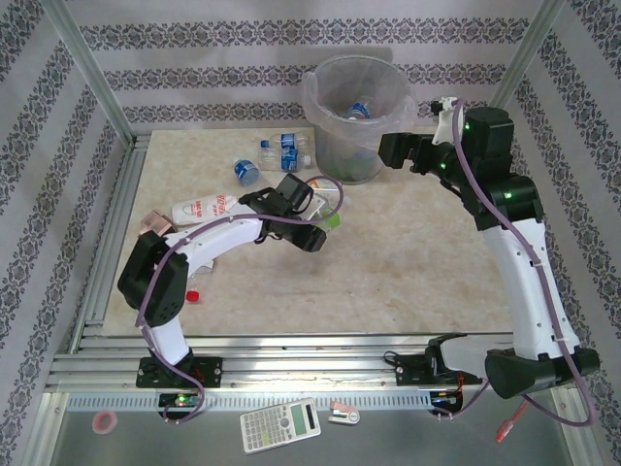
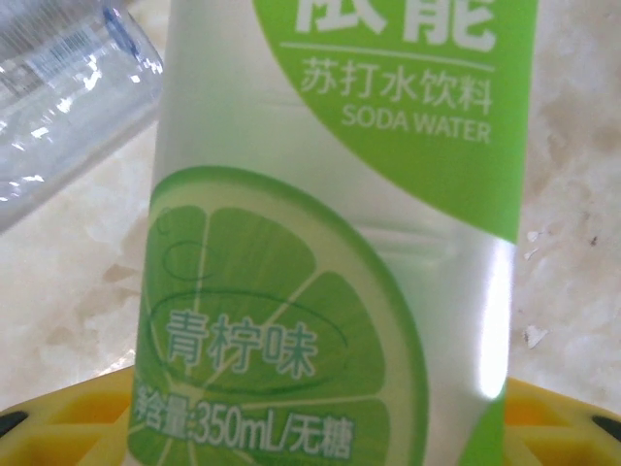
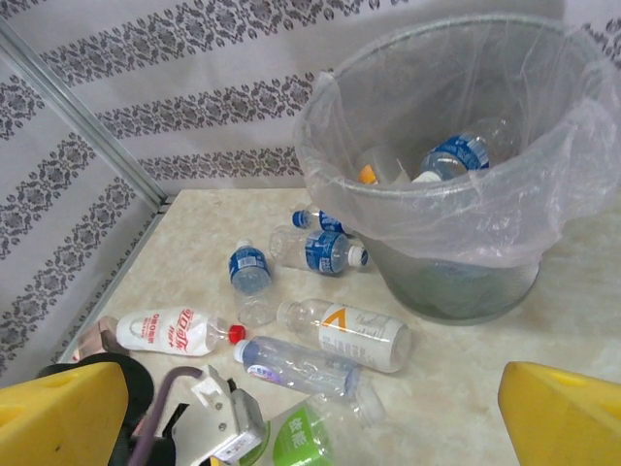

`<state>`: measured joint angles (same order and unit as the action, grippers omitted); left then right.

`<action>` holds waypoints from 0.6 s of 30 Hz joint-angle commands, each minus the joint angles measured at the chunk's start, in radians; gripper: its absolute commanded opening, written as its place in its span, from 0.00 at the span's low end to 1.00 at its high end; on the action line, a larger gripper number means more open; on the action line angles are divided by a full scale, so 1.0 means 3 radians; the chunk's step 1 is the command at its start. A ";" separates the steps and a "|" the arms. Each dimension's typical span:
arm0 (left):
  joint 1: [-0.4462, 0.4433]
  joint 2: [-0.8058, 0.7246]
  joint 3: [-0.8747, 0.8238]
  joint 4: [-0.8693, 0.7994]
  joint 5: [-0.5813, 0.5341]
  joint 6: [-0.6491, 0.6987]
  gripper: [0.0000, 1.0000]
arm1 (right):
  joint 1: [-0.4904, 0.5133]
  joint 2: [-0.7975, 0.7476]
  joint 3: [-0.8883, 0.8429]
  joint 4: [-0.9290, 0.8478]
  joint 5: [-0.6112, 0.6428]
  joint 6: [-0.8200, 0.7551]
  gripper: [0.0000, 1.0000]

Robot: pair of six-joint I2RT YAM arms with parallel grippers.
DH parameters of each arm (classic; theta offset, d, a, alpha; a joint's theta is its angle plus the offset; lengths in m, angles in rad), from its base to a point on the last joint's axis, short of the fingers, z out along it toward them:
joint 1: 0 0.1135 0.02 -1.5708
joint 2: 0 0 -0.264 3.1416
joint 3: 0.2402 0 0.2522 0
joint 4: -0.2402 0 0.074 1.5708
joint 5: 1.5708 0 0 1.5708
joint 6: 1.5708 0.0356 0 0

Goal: Throw the plastic bottles in the bin

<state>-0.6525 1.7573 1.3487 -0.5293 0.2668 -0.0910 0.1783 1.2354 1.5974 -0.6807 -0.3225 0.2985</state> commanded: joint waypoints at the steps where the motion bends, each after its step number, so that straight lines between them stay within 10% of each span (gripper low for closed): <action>1: -0.0064 -0.0213 0.0078 0.0113 -0.0107 -0.0037 0.56 | -0.0049 0.0054 -0.0128 -0.0090 -0.0137 0.0399 0.98; 18: -0.0196 -0.0472 0.0283 0.0097 -0.0237 0.0012 0.53 | 0.0045 0.0293 -0.0789 0.0013 -0.0941 0.1333 0.98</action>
<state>-0.6918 1.6539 1.4014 -0.5289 0.2058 -0.0910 0.1722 1.3174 1.3827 -0.6846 -0.5648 0.6468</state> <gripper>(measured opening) 0.560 0.977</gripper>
